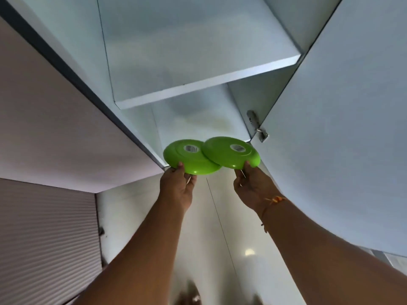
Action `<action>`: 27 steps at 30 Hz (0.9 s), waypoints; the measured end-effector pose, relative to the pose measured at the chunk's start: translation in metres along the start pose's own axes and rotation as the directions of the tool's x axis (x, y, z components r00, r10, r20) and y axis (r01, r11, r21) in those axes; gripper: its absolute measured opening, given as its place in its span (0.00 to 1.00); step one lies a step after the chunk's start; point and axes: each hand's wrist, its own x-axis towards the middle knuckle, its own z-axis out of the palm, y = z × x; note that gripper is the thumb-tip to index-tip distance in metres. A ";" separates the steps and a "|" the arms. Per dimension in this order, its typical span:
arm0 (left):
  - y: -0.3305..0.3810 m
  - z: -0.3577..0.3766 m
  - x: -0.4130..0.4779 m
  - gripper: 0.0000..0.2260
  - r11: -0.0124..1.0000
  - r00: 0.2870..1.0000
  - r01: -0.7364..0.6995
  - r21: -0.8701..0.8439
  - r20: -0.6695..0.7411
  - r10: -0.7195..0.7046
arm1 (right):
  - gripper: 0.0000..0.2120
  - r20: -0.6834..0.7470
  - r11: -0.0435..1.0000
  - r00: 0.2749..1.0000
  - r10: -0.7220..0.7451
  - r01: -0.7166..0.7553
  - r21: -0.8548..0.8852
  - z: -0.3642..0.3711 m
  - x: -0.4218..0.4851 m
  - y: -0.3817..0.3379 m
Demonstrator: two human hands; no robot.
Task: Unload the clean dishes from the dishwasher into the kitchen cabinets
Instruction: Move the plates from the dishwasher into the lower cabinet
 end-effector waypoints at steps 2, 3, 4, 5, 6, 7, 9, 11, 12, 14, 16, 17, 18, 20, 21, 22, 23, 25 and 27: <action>-0.001 0.003 0.032 0.04 0.999 1.000 -0.018 -0.037 0.015 0.019 | 0.10 0.023 1.000 1.000 -0.017 0.017 0.013 0.003 0.032 0.000; -0.001 0.003 0.046 0.04 0.998 0.999 -0.029 -0.051 0.026 0.031 | 0.10 0.031 1.000 0.999 -0.028 0.028 0.008 0.006 0.045 0.000; -0.003 0.004 0.058 0.05 0.997 0.999 -0.037 -0.066 0.036 0.040 | 0.10 0.048 0.999 0.998 -0.036 0.036 0.001 0.009 0.058 0.000; -0.004 0.005 0.071 0.05 0.996 0.998 -0.044 -0.077 0.046 0.047 | 0.08 0.069 0.999 0.997 -0.038 0.039 -0.007 0.013 0.070 0.000; -0.004 0.007 0.083 0.05 0.995 0.997 -0.052 -0.086 0.050 0.057 | 0.07 0.084 0.999 0.995 -0.045 0.045 -0.005 0.018 0.081 -0.001; -0.004 0.007 0.089 0.05 0.995 0.997 -0.056 -0.085 0.046 0.060 | 0.06 0.087 0.999 0.995 -0.046 0.046 0.005 0.020 0.085 0.000; -0.004 0.017 0.112 0.04 0.990 0.993 -0.097 -0.103 0.055 0.103 | 0.05 0.112 0.998 0.992 -0.062 0.060 0.024 0.032 0.107 -0.004; 0.003 0.025 0.126 0.05 0.986 0.989 -0.135 -0.100 0.040 0.140 | 0.04 0.090 0.997 0.993 -0.081 0.080 0.008 0.045 0.116 -0.010; 0.005 0.029 0.133 0.08 0.984 0.986 -0.163 -0.065 0.036 0.165 | 0.03 0.091 0.994 0.990 -0.104 0.106 -0.022 0.052 0.122 -0.013; 0.012 0.036 0.144 0.13 0.974 0.976 -0.217 0.067 0.011 0.217 | 0.05 0.081 0.979 0.984 -0.158 0.167 -0.116 0.063 0.129 -0.017; 0.016 0.040 0.156 0.16 0.953 0.967 -0.249 0.170 -0.006 0.254 | 0.09 0.064 0.963 0.980 -0.189 0.198 -0.185 0.071 0.139 -0.018; 0.018 0.042 0.160 0.17 0.945 0.966 -0.252 0.211 -0.004 0.259 | 0.11 0.069 0.955 0.979 -0.194 0.205 -0.214 0.071 0.143 -0.020; 0.019 0.043 0.164 0.18 0.938 0.966 -0.252 0.237 -0.003 0.260 | 0.13 0.100 0.949 0.976 -0.193 0.212 -0.235 0.071 0.147 -0.022; 0.019 0.042 0.168 0.19 0.931 0.966 -0.250 0.266 0.007 0.258 | 0.18 0.177 0.916 0.967 -0.184 0.234 -0.327 0.069 0.155 -0.026; 0.018 0.042 0.169 0.19 0.928 0.965 -0.257 0.268 0.017 0.262 | 0.20 0.202 0.894 0.962 -0.181 0.247 -0.375 0.068 0.157 -0.027; 0.017 0.041 0.170 0.19 0.926 0.963 -0.267 0.266 0.029 0.269 | 0.21 0.223 0.878 0.957 -0.187 0.265 -0.398 0.066 0.160 -0.028; 0.015 0.041 0.170 0.19 0.924 0.960 -0.279 0.261 0.043 0.278 | 0.21 0.232 0.865 0.954 -0.191 0.275 -0.419 0.065 0.161 -0.027; 0.012 0.041 0.166 0.20 0.912 0.949 -0.316 0.262 0.073 0.308 | 0.20 0.241 0.839 0.952 -0.190 0.285 -0.463 0.065 0.161 -0.026; 0.007 0.044 0.162 0.21 0.892 0.938 -0.346 0.292 0.081 0.337 | 0.19 0.255 0.793 0.945 -0.204 0.313 -0.523 0.064 0.160 -0.026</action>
